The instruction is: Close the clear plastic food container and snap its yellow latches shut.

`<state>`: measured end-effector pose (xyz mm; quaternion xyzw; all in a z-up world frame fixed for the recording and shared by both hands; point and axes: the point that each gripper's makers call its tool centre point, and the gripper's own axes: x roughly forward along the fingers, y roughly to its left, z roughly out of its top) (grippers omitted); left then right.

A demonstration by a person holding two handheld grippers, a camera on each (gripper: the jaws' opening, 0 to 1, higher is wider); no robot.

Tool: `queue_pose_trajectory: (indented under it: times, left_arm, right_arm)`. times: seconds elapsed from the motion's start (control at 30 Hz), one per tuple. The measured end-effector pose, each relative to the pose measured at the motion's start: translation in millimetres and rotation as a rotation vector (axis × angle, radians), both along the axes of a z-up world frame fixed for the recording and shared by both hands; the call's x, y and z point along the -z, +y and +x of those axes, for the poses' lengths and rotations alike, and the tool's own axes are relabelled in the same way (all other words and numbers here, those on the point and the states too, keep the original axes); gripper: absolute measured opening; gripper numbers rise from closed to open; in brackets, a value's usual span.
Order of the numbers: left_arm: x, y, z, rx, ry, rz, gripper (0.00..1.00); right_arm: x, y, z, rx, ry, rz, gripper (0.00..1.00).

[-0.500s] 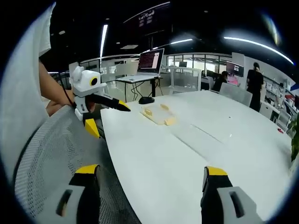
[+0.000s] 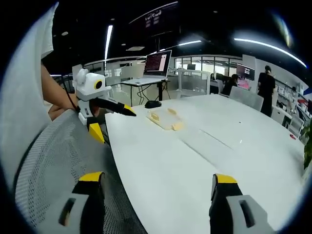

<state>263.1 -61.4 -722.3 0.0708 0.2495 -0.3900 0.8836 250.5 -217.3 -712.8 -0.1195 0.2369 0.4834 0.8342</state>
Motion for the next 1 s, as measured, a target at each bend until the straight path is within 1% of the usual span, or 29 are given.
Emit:
queue_pose_trajectory:
  times: [1.0]
  left_arm:
    - [-0.9,-0.6,-0.9,0.003,-0.005,0.004,0.93]
  right_arm:
    - [-1.5,-0.2,0.5,0.003,-0.005,0.003,0.90]
